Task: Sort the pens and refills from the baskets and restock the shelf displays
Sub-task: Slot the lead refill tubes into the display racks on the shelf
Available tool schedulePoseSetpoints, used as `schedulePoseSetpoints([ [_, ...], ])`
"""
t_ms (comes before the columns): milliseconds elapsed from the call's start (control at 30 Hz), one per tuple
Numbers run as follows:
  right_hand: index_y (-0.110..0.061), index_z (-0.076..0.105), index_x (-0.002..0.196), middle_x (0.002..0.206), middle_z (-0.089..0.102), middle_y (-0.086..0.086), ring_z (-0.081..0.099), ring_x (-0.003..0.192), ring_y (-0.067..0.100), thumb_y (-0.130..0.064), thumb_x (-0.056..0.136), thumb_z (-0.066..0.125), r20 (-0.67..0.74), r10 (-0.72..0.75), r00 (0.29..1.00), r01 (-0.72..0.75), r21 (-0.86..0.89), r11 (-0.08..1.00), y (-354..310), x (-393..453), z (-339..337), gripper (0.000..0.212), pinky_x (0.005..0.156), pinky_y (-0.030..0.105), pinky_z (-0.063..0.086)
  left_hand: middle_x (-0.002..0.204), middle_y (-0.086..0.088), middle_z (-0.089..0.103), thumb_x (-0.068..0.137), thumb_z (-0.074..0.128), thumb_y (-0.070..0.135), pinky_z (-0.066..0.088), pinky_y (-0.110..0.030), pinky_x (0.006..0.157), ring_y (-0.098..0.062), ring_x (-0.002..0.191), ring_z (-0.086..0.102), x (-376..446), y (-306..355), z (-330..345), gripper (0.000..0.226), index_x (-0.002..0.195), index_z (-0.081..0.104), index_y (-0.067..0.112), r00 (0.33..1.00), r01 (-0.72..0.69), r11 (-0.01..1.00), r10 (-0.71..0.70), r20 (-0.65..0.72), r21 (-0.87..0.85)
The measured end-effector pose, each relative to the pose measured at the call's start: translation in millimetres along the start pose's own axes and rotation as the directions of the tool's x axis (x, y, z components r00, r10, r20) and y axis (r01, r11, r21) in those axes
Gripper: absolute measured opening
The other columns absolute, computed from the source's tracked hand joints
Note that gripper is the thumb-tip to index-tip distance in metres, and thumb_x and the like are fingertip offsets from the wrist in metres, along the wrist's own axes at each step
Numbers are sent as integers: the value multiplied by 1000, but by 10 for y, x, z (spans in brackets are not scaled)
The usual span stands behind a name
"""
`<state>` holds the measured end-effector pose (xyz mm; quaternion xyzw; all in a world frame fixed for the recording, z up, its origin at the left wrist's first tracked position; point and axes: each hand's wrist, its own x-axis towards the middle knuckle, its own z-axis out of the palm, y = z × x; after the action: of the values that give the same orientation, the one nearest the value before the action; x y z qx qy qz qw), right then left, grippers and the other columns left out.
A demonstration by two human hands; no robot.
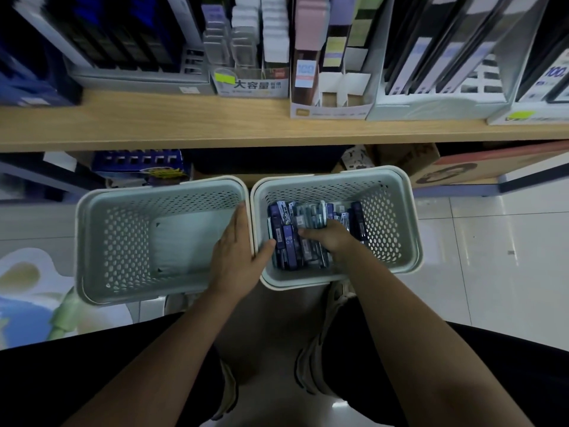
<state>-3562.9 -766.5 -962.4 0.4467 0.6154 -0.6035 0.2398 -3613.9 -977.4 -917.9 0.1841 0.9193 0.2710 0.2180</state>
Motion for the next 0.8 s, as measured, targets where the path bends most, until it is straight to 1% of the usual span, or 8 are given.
schedulePoseSetpoints([
  [100, -4, 12, 157, 162, 23, 18, 26, 147, 38, -42, 77, 83, -4, 10, 1000, -9, 84, 996, 13, -30, -41, 114, 119, 53, 25, 169, -6, 12, 95, 58, 49, 20, -40, 121, -24, 153, 17, 11, -5, 3, 92, 161, 3, 15, 1000, 9, 1000, -9, 7, 10],
  [267, -2, 21, 154, 159, 33, 14, 35, 143, 34, -38, 80, 82, -8, -51, 999, 52, 164, 985, -43, -231, -112, 102, 116, 47, 29, 168, -12, 11, 90, 65, 50, 17, -42, 122, -27, 154, 12, -17, 74, -73, 100, 161, 6, 11, 999, 51, 997, -52, 7, 64],
  [333, -5, 40, 145, 142, 49, 4, 45, 134, 26, -30, 83, 80, 18, -63, 998, 56, 243, 968, -129, -401, -154, 77, 110, 40, 36, 167, -14, 13, 88, 68, 50, 13, -43, 123, -28, 154, 10, -69, 184, -168, 101, 160, 12, 8, 998, 41, 993, -36, -48, 114],
  [400, -9, 59, 118, 117, 67, -3, 61, 119, 20, -18, 88, 75, 74, -103, 992, 77, 294, 953, -239, -640, -202, 36, 93, 29, 50, 164, -12, 20, 83, 73, 51, 19, -44, 123, -28, 152, 16, -106, 385, -281, 101, 159, 19, 11, 997, 19, 996, -12, -73, 83],
  [467, -7, 66, 113, 105, 76, 2, 71, 104, 19, -12, 90, 72, 141, -184, 973, 126, 347, 930, -369, -928, -262, 23, 75, 25, 57, 156, -5, 36, 74, 80, 55, 35, -44, 116, -22, 142, 35, -106, 673, -418, 102, 155, 28, 21, 999, 31, 994, -27, 36, -106],
  [600, 4, 63, 126, 119, 70, 17, 67, 113, 31, -19, 80, 79, 179, -336, 925, 240, 411, 879, -764, -1617, -385, 54, 94, 42, 55, 137, 3, 59, 53, 91, 56, 51, -39, 104, -12, 119, 60, -117, 1320, -784, 114, 150, 37, 31, 941, 180, 834, 9, 338, -522],
  [700, 8, 62, 124, 112, 69, 18, 67, 106, 28, -13, 87, 70, 150, -455, 878, 361, 420, 833, -1076, -2224, -528, 43, 90, 37, 58, 115, 6, 71, 59, 94, 39, 56, -32, 90, -13, 109, 68, -255, 1794, -1127, 86, 133, 53, 28, 907, 144, 745, 164, 387, -652],
  [800, -2, 68, 115, 108, 73, 13, 70, 102, 23, -11, 90, 67, 131, -568, 812, 473, 422, 773, -1344, -2822, -649, 27, 86, 34, 58, 109, 4, 73, 62, 93, 27, 59, -38, 85, -16, 106, 69, -462, 2215, -1512, 69, 120, 57, 28, 893, 75, 712, 264, 365, -698],
])
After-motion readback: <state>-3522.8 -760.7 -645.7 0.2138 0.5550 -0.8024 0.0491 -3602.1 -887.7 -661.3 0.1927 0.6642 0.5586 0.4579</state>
